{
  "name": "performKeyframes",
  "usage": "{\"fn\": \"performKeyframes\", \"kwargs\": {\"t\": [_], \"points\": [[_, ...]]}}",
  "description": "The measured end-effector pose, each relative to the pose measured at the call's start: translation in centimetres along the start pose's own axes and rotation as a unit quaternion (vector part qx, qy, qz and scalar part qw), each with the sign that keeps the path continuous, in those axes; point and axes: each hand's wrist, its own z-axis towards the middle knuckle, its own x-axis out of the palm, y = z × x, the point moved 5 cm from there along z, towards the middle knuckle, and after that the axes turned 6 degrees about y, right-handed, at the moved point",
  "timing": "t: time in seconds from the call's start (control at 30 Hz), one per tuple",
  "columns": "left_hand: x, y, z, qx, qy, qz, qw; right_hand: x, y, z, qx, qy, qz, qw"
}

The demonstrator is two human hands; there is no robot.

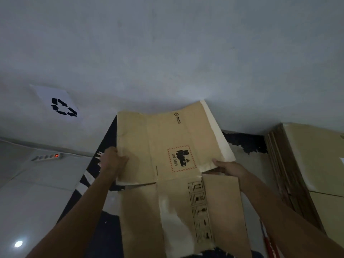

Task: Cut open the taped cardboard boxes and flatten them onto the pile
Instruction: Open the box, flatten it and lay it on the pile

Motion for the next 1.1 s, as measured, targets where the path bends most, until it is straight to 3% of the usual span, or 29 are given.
{"fn": "performKeyframes", "kwargs": {"t": [0.17, 0.33, 0.4, 0.47, 0.53, 0.57, 0.63, 0.7, 0.8, 0.93, 1.1], "points": [[4.5, 3.0, 2.9, -0.019, 0.026, 0.023, 0.999, 0.6, -4.4, 2.6, 0.119, -0.026, 0.019, 0.992], [7.4, 6.3, 4.3, -0.022, 0.024, 0.049, 0.998, -0.8, -7.0, 4.0, 0.098, -0.126, 0.081, 0.984], [8.1, 7.1, 4.2, -0.025, 0.009, 0.069, 0.997, -2.2, -7.1, 2.9, 0.016, -0.270, -0.036, 0.962], [8.7, 7.3, 3.8, -0.018, -0.017, 0.102, 0.994, -0.8, -6.6, 0.0, -0.103, -0.361, -0.259, 0.890], [9.4, 7.5, 3.4, -0.010, -0.053, 0.139, 0.989, 3.7, -7.1, -2.2, -0.237, -0.300, -0.451, 0.806], [9.5, 7.4, 2.9, -0.007, -0.075, 0.157, 0.985, 6.1, -8.3, -2.7, -0.260, -0.234, -0.525, 0.776], [9.9, 6.6, 1.3, 0.034, -0.122, 0.163, 0.978, 7.9, -13.4, -1.5, -0.229, -0.114, -0.611, 0.749], [11.4, 5.2, -1.8, 0.123, -0.127, 0.150, 0.973, 8.2, -17.0, -0.3, -0.168, -0.059, -0.621, 0.763], [15.9, 5.2, -7.1, 0.201, -0.037, 0.148, 0.968, 8.1, -18.5, 0.2, -0.182, -0.062, -0.644, 0.741], [21.1, 9.5, -13.5, 0.181, 0.057, 0.172, 0.967, 8.1, -18.4, 0.5, -0.190, -0.049, -0.645, 0.738], [22.3, 11.7, -16.6, 0.186, 0.039, 0.232, 0.954, 8.8, -20.8, -1.8, -0.212, -0.099, -0.618, 0.751]]}}
